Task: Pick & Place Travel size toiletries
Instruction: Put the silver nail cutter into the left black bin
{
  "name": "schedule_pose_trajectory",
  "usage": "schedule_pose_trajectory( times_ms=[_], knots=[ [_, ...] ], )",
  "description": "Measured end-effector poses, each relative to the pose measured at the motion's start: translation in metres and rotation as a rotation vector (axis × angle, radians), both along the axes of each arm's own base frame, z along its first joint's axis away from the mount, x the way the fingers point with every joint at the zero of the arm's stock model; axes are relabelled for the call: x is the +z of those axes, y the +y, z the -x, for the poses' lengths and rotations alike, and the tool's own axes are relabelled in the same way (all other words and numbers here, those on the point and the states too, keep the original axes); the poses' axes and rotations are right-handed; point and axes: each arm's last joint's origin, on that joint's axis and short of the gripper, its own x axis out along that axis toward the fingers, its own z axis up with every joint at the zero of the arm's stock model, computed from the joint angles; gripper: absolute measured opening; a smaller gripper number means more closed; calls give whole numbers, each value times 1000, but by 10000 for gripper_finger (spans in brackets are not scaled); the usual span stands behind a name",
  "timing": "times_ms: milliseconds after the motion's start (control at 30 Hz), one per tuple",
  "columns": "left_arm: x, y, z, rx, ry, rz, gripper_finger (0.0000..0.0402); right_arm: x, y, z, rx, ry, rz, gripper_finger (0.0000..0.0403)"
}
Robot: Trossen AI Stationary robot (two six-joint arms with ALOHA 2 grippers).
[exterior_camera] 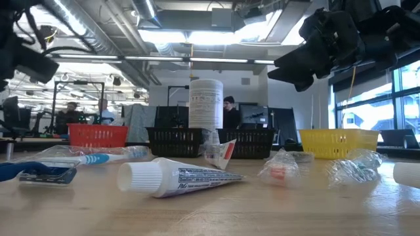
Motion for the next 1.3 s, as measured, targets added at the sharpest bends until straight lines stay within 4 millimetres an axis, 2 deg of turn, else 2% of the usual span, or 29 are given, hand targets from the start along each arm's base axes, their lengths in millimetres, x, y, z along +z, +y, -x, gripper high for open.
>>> schedule_pose_trajectory(
  times_ms=[167,467,700,1000,1200,1300],
  knots=[
    [-15,0,3,27,-27,30,189,0,0,0,0,0,0,226],
    [-28,6,12,38,37,21,189,0,0,0,0,-1,0,210],
    [-34,6,12,38,3,40,186,0,0,0,0,-1,1,215],
    [-36,5,11,39,-20,51,120,0,0,0,0,-1,1,226],
    [-33,4,7,34,-51,32,85,0,0,0,0,-1,2,218],
    [-27,0,-1,36,-135,30,71,0,0,0,0,-1,2,212]
  ],
)
